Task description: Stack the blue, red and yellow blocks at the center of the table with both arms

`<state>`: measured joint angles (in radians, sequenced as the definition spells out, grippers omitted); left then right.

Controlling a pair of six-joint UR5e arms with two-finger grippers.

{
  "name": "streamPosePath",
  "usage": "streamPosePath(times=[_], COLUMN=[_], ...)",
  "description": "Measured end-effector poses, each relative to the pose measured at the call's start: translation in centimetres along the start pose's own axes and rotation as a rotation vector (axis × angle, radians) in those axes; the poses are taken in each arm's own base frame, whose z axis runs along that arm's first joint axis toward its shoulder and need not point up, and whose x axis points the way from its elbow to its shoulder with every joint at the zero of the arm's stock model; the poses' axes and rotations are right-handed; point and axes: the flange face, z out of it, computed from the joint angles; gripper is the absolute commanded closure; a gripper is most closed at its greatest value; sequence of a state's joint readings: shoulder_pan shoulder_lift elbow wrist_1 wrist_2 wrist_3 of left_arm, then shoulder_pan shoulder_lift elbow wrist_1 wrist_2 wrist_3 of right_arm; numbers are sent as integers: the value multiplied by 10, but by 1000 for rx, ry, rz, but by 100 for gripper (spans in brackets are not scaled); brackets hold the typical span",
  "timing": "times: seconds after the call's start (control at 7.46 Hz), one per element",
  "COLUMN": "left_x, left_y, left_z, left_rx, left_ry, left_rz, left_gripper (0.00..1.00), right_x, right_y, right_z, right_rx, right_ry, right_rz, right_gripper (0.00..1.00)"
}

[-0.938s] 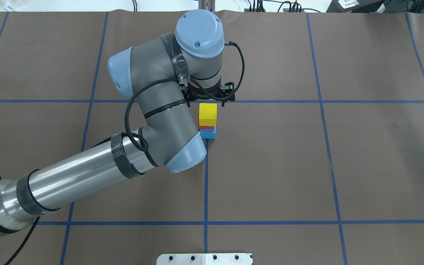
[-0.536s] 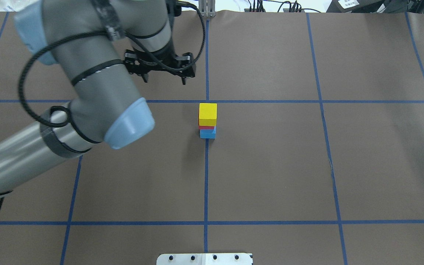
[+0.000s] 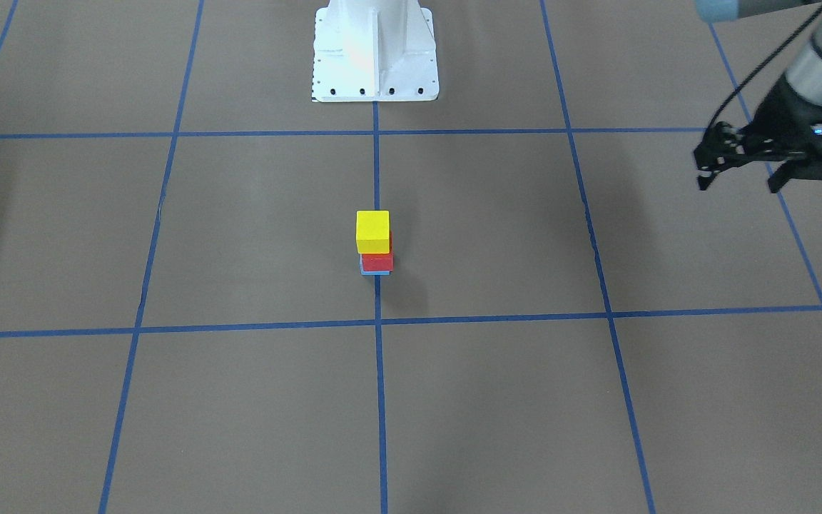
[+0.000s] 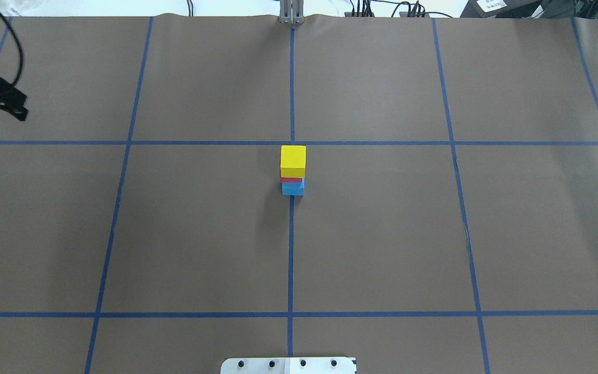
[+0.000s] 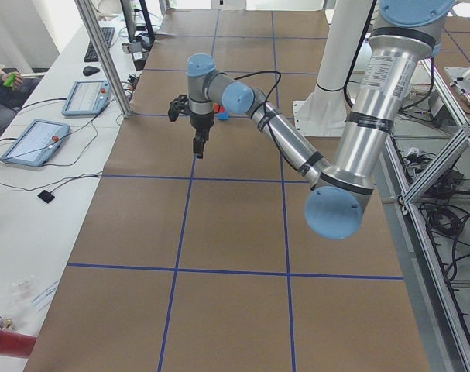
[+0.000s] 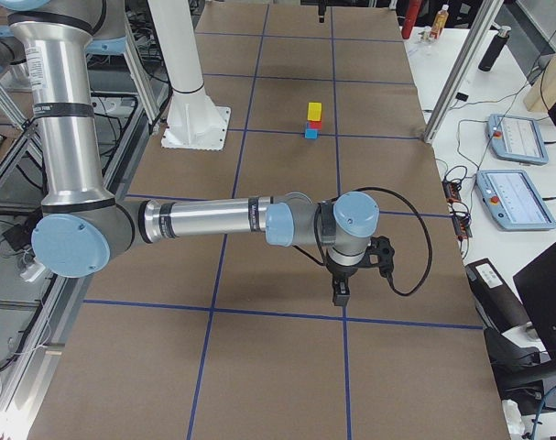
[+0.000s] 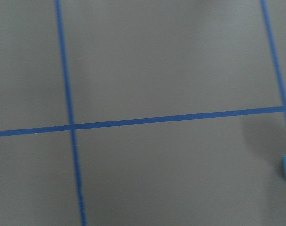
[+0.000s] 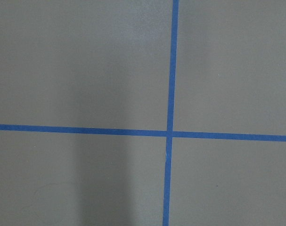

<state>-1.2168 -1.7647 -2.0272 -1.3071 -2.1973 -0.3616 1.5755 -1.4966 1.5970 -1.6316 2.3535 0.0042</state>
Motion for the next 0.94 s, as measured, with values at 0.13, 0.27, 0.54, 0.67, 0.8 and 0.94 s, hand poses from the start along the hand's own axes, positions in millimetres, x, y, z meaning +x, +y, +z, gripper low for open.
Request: streamPosePath(times=[0.13,0.27,0.54,0.67,0.8,0.94], left_x=[-78,-151,-251,-277,-297,-311], left_y=[12,20,39,45,50,53], left_z=[8,20,57,77,95,105], left_rx=[-26,-53,-88,-98,-99,-90], left_ry=[-23,-39,-44,-42,-42,-43], left_rz=[52,76,116,120,122,116], left_gripper=[0,0,0,0,0,0], right_x=[8,15,25,27,28,28], right_y=[10,21,35,37,37,38], right_z=[5,12,21,23,24,25], right_rx=[4,10,11,7,5,3], right_ry=[-1,-2,-3,-5,-6,-6], right_rz=[0,-4,-1,5,8,13], right_gripper=[1,1,1,1,1,1])
